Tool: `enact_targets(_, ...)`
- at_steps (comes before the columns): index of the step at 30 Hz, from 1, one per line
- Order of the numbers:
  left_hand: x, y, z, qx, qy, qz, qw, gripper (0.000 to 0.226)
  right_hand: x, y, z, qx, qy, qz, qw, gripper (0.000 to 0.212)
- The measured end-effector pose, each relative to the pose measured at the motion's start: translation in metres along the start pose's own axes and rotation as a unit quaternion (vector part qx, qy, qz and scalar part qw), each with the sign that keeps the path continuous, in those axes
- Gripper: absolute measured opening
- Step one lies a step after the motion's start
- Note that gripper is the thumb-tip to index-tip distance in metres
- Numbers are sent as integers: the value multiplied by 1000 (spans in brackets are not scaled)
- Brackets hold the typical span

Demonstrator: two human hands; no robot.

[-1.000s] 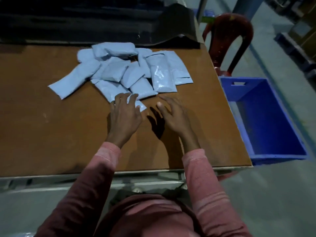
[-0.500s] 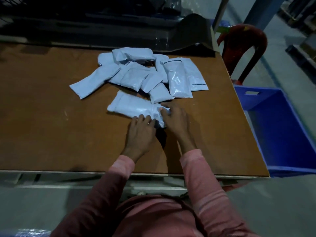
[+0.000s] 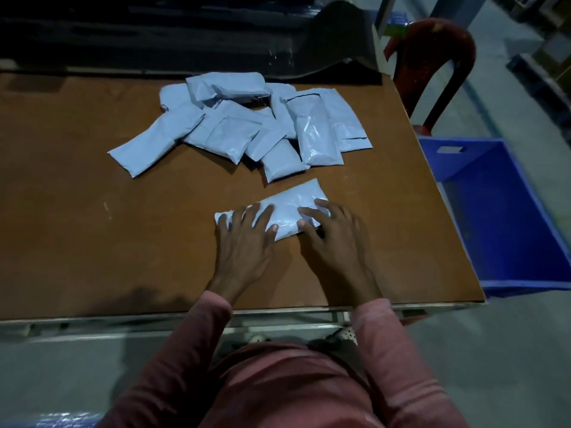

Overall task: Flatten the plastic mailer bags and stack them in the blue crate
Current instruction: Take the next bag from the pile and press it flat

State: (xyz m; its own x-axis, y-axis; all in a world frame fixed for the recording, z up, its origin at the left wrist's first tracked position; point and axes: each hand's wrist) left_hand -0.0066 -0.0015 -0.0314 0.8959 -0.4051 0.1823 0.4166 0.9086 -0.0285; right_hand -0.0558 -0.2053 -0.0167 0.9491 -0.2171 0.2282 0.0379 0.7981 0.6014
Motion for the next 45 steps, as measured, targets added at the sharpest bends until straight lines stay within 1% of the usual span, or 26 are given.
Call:
enact_targets(3, 19, -14, -2, -26, 8, -92, 995, 48, -13, -12, 14, -26, -50, -44, 997, 27)
enact_targets(5, 31, -23, -3, -15, 10, -118, 993, 47, -16, -16, 21, -51, -75, -72, 993, 25)
enact_targets(7, 36, -33, -1, -1, -4, -103, 995, 47, -19, -17, 25, -66, -98, -85, 989, 25)
enact_targets(10, 29, -45, 9, -13, -39, -73, 996, 51, -15, -9, 25, -25, -124, -77, 989, 28)
enact_targets(12, 24, -46, 8, -15, -30, -61, 998, 53, -8, -3, 20, 4, -96, -48, 994, 32)
enact_targets(14, 22, -43, 1, -29, 0, -55, 998, 56, -1, -1, 14, -9, -26, -29, 999, 37)
enact_targets(16, 21, -38, -6, -49, 24, -71, 996, 55, -2, -2, 12, -37, 31, -44, 998, 42)
enact_targets(17, 21, -35, -8, -59, 27, -85, 994, 53, -6, -3, 12, -45, 37, -58, 997, 44)
enact_targets(20, 22, -31, -6, -81, 18, -122, 989, 50, -16, -4, 19, -51, 16, -86, 995, 44)
enact_targets(24, 24, -40, 3, -62, -19, -103, 993, 50, -13, -3, 18, -36, -25, -86, 995, 46)
enact_targets(26, 30, -43, 3, -41, -23, -106, 993, 51, -7, -1, 14, -29, -37, -79, 996, 48)
enact_targets(29, 37, -43, -6, -19, -3, -98, 995, 54, 3, -2, 4, -27, -23, -74, 997, 49)
enact_targets(31, 33, -44, -15, -13, 6, -86, 996, 55, 1, -7, -7, -63, -16, -72, 995, 49)
enact_targets(33, 28, -44, -22, -4, 4, -88, 996, 55, -7, -11, -15, -110, -31, -65, 991, 49)
enact_targets(35, 26, -43, -23, -3, 5, -91, 996, 56, -11, -12, -19, -133, -41, -57, 989, 49)
enact_targets(45, 27, -46, -31, 17, 18, -78, 997, 57, -9, -18, -26, -157, -12, -71, 985, 52)
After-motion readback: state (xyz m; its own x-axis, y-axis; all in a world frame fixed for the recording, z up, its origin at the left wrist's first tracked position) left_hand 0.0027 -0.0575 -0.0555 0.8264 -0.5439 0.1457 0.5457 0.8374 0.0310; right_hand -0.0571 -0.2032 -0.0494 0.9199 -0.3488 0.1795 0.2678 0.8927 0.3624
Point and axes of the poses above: each hand's wrist, its own x-axis towards the middle knuckle, its own z-axis out of the back of the hand, y = z × x, and after that the axes turned 12 degrees about x, right-handed
